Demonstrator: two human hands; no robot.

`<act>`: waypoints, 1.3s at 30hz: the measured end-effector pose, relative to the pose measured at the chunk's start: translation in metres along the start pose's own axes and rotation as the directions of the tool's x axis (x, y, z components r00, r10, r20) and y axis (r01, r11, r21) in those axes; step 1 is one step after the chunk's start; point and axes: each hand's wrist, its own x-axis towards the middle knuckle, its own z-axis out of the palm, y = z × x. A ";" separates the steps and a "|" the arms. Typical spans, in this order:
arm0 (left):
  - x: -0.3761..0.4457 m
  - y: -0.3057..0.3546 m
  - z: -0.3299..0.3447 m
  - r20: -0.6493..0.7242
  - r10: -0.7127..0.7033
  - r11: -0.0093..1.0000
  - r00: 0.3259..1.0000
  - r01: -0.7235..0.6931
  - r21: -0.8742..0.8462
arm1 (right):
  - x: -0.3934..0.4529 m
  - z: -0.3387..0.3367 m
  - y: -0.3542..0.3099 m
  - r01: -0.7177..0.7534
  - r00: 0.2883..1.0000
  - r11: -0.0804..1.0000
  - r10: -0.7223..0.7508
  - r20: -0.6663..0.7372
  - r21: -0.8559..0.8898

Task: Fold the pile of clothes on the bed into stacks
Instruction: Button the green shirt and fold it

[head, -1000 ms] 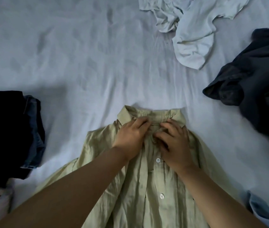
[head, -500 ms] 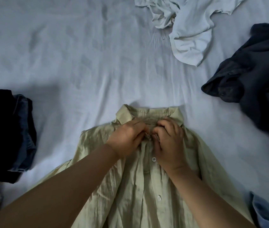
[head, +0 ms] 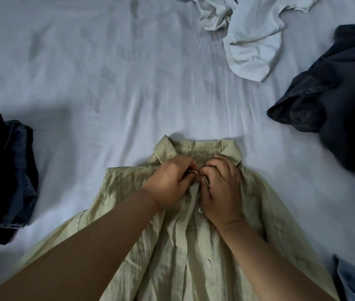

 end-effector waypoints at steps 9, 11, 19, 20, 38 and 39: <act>0.002 -0.004 -0.016 -0.027 0.104 0.973 0.994 -0.096 0.212 | -0.002 0.004 0.001 -0.016 1.000 1.000 0.016 -0.014 -0.007; 0.005 -0.006 -0.018 0.004 0.116 0.967 0.993 -0.114 0.226 | -0.002 0.006 0.001 -0.029 0.999 1.000 0.029 -0.016 -0.002; 0.006 0.002 -0.023 0.113 0.157 0.964 0.981 -0.178 0.198 | -0.003 0.012 0.002 -0.039 0.999 0.990 0.037 -0.012 -0.132; 0.006 0.003 -0.021 0.150 0.179 0.962 0.972 -0.205 0.180 | -0.003 0.013 0.002 -0.037 0.999 0.988 0.036 -0.008 -0.150; 0.001 -0.005 0.017 -0.276 0.012 0.998 0.961 0.008 0.070 | -0.004 0.014 0.006 0.025 0.999 0.995 -0.029 -0.039 -0.096; 0.001 -0.006 0.018 -0.273 0.034 0.996 0.961 -0.011 0.086 | -0.004 0.014 0.007 0.027 0.999 0.995 -0.031 -0.043 -0.095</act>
